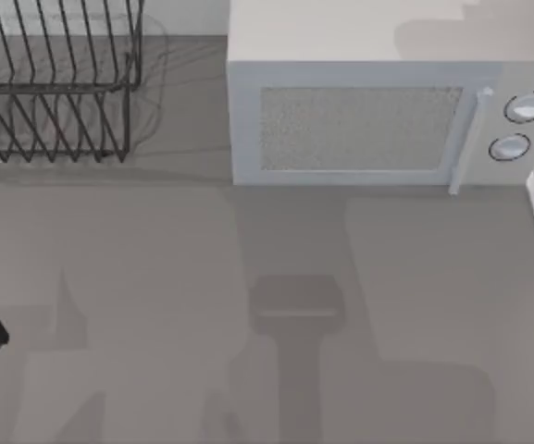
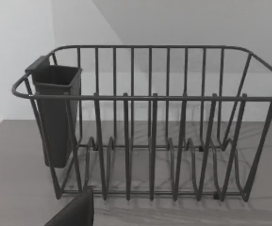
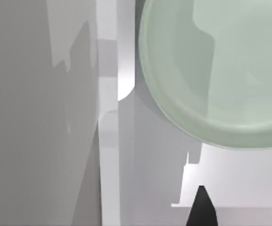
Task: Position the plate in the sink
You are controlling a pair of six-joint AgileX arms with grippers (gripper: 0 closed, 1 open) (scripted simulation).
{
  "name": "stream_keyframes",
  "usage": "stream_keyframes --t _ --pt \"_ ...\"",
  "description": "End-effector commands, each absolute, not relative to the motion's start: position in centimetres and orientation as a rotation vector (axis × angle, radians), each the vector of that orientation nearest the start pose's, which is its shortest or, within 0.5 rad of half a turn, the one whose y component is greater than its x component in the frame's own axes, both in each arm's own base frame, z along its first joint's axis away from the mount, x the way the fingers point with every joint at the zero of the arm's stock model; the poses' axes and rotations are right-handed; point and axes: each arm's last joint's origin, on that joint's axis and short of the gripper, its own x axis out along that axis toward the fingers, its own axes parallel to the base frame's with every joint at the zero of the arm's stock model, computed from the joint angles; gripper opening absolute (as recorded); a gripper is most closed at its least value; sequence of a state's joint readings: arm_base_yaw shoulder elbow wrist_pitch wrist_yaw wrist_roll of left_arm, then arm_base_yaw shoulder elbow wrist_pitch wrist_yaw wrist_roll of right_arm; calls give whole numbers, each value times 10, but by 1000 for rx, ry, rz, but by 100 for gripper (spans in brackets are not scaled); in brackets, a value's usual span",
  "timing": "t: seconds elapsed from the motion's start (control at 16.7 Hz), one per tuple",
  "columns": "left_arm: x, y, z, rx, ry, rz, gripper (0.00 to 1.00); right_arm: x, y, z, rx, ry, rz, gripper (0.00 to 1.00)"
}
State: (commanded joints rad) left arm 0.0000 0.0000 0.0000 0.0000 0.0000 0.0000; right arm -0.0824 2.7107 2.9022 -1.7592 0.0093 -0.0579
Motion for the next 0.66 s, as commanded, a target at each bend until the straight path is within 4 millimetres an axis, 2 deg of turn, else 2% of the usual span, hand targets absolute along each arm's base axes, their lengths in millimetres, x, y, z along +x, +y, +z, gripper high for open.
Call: stream_keyframes --t 0.3,0.66 --pt "106 -1 160 0 0 0 100 494 -33 217 8 1568 -8 98" --pt "106 -1 160 0 0 0 100 494 -33 217 8 1568 -8 100"
